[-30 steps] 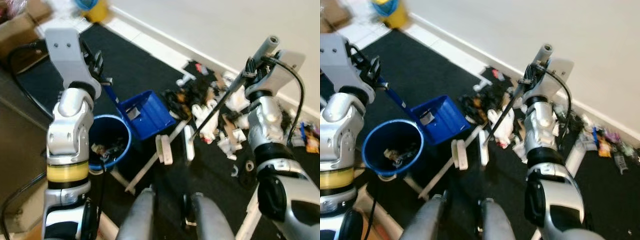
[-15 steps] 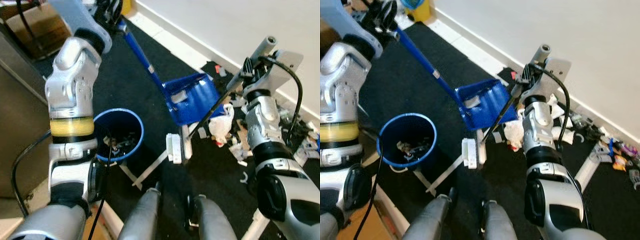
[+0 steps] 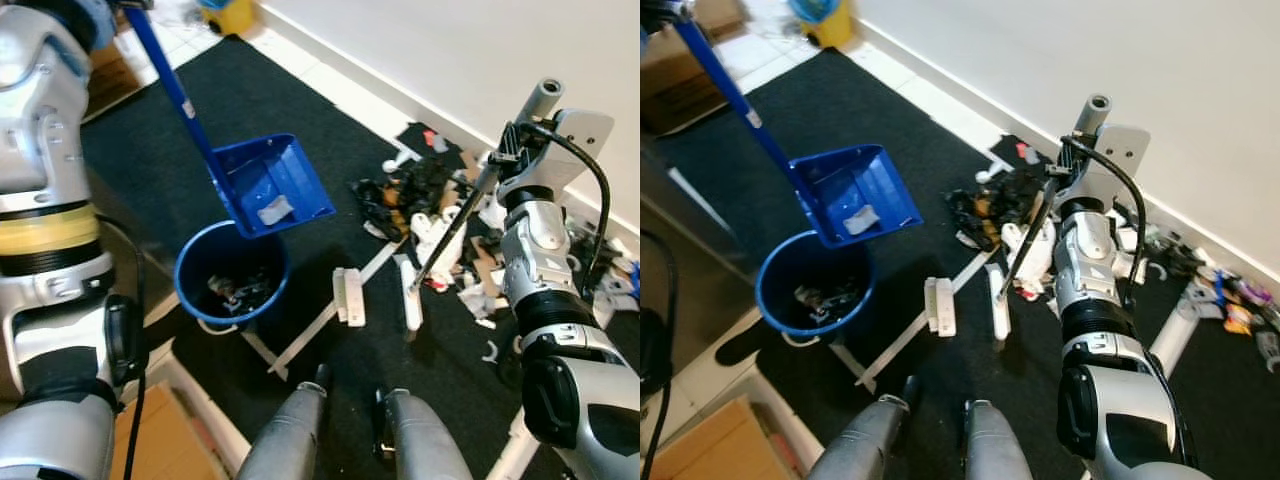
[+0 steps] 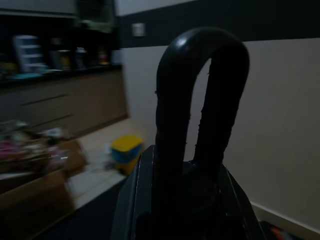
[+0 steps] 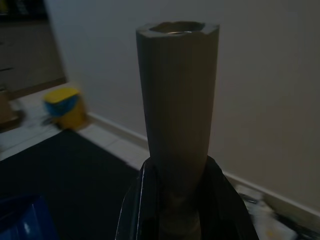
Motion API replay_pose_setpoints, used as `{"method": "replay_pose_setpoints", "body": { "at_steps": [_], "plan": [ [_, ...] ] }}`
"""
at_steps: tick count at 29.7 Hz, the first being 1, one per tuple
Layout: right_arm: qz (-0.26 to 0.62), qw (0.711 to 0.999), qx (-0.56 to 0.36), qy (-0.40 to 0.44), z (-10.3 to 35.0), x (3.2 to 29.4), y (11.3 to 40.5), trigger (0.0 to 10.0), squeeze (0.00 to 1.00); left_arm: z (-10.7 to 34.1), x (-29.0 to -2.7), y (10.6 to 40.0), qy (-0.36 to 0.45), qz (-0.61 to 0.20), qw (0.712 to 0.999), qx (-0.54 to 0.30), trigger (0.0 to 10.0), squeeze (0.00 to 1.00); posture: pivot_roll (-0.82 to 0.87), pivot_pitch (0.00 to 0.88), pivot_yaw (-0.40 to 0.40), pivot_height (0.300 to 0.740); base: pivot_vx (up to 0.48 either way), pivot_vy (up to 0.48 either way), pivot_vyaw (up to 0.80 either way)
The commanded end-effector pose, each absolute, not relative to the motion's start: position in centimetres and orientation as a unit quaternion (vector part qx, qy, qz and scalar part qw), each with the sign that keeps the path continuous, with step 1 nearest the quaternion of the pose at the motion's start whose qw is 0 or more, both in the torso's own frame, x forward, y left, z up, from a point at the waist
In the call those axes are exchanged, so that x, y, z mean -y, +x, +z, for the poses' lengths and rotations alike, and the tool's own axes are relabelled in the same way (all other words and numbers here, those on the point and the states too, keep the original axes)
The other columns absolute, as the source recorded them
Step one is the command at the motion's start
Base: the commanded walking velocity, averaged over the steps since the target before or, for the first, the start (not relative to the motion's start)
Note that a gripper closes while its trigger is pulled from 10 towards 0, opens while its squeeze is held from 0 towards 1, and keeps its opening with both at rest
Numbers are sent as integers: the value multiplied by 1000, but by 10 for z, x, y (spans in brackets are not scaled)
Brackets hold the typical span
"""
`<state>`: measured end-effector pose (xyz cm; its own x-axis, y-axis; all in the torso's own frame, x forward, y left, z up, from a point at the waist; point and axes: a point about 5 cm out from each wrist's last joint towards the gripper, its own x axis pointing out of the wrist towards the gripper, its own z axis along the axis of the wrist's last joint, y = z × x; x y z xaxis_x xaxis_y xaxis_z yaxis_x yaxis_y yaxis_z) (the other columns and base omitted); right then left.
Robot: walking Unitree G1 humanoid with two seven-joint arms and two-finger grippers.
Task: Sweep floor
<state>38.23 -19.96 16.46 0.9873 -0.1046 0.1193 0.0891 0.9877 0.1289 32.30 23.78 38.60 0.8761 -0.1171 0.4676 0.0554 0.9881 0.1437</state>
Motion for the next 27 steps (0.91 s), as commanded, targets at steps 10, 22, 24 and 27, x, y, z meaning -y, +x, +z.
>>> {"method": "replay_pose_setpoints", "body": {
  "at_steps": [10, 22, 24, 27],
  "plan": [
    [-46, 994, 78, 57, 169, 197, 383, 10000, 0, 395, -248, 303, 103, -9, 961, 255, 10000, 0, 128, 173, 5, 740, 0, 0, 800],
    [-64, 993, 75, 67, 166, 203, 382, 10000, 0, 388, -242, 311, 108, -16, 964, 243, 10000, 0, 116, 175, 14, 740, 0, 0, 155],
    [-64, 993, 75, 67, 166, 203, 382, 10000, 0, 388, -242, 311, 108, -16, 964, 243, 10000, 0, 116, 175, 14, 740, 0, 0, 0],
    [-66, 993, 75, 69, 166, 204, 381, 10000, 0, 388, -239, 312, 110, -18, 964, 241, 10000, 0, 114, 175, 17, 740, 0, 0, 0]
  ]
}}
